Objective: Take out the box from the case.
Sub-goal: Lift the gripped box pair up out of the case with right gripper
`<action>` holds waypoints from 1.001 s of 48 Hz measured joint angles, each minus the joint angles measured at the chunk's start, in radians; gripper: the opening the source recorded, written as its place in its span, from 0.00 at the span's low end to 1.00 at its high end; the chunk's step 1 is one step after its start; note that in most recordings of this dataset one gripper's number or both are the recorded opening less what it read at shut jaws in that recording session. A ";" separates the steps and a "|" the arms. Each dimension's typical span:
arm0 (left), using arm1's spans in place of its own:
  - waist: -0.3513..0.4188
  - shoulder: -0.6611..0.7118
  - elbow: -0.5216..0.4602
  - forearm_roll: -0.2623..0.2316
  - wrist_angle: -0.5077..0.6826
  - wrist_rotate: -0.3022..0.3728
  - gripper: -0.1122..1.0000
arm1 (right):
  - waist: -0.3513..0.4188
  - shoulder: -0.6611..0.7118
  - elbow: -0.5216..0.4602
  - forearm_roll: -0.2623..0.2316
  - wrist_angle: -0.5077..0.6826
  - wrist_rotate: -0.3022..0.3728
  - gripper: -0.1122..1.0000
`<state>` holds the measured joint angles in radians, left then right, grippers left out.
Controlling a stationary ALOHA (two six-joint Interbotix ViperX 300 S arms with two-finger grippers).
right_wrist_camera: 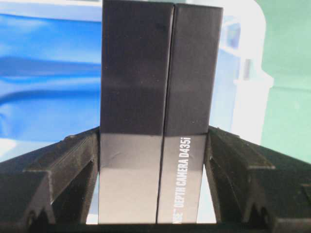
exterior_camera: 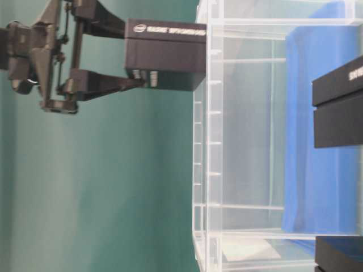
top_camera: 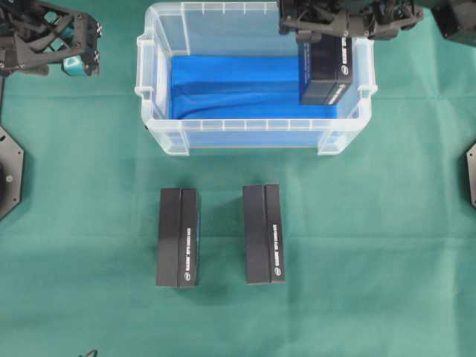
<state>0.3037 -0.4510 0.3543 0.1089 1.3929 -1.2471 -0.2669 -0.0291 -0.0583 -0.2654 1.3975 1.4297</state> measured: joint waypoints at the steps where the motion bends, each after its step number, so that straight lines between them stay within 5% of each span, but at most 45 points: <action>1: 0.000 0.000 0.000 0.000 0.000 0.000 0.97 | 0.000 0.000 -0.006 0.002 0.005 -0.002 0.70; 34: 0.000 0.000 0.000 0.002 0.000 -0.002 0.97 | 0.014 0.000 -0.067 -0.005 0.078 -0.003 0.70; 48: 0.000 0.000 0.000 0.000 0.000 0.000 0.97 | 0.081 -0.021 -0.067 -0.005 0.132 0.017 0.70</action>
<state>0.3037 -0.4510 0.3543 0.1089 1.3929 -1.2471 -0.1856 -0.0506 -0.1258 -0.2700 1.5294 1.4465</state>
